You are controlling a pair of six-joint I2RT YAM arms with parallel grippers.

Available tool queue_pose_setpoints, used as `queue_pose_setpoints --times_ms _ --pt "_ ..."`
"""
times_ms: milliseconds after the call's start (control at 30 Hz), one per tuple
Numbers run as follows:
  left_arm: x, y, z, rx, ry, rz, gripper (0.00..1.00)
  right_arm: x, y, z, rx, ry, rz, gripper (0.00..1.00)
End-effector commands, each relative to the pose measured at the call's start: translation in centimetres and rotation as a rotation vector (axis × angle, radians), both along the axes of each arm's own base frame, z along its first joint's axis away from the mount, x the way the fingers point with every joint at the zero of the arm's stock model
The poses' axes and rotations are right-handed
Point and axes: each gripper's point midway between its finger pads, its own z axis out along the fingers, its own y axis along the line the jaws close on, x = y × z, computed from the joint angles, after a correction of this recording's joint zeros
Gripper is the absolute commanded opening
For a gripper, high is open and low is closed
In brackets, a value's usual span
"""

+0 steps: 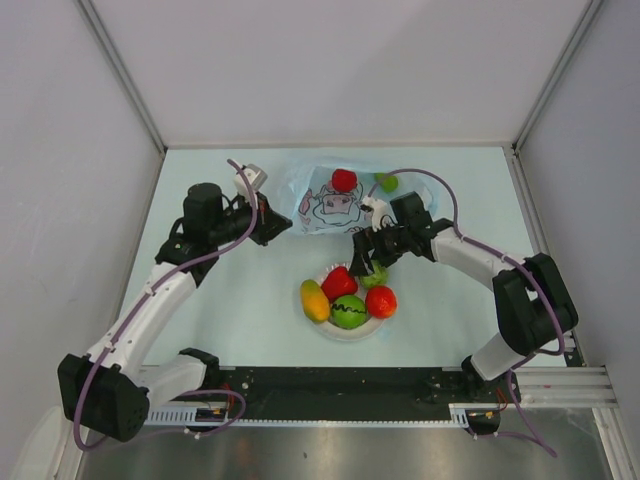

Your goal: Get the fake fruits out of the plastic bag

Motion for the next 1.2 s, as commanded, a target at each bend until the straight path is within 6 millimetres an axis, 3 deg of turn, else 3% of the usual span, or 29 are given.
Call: queue_pose_setpoints --times_ms 0,167,633,1167 --pt "0.5 -0.2 0.5 -0.025 -0.014 -0.003 0.00 1.0 1.4 0.4 0.016 -0.004 -0.058 1.00" --pt "0.5 -0.1 0.4 -0.020 -0.016 -0.001 0.00 0.6 1.7 -0.1 -0.007 -0.002 -0.052 1.00" --pt "0.7 -0.2 0.1 -0.022 -0.006 -0.001 0.00 3.3 0.9 0.5 0.016 -0.030 -0.136 1.00" --pt "0.9 -0.3 0.0 -0.023 -0.002 -0.002 0.00 4.1 2.1 0.6 0.023 -0.054 -0.135 1.00"
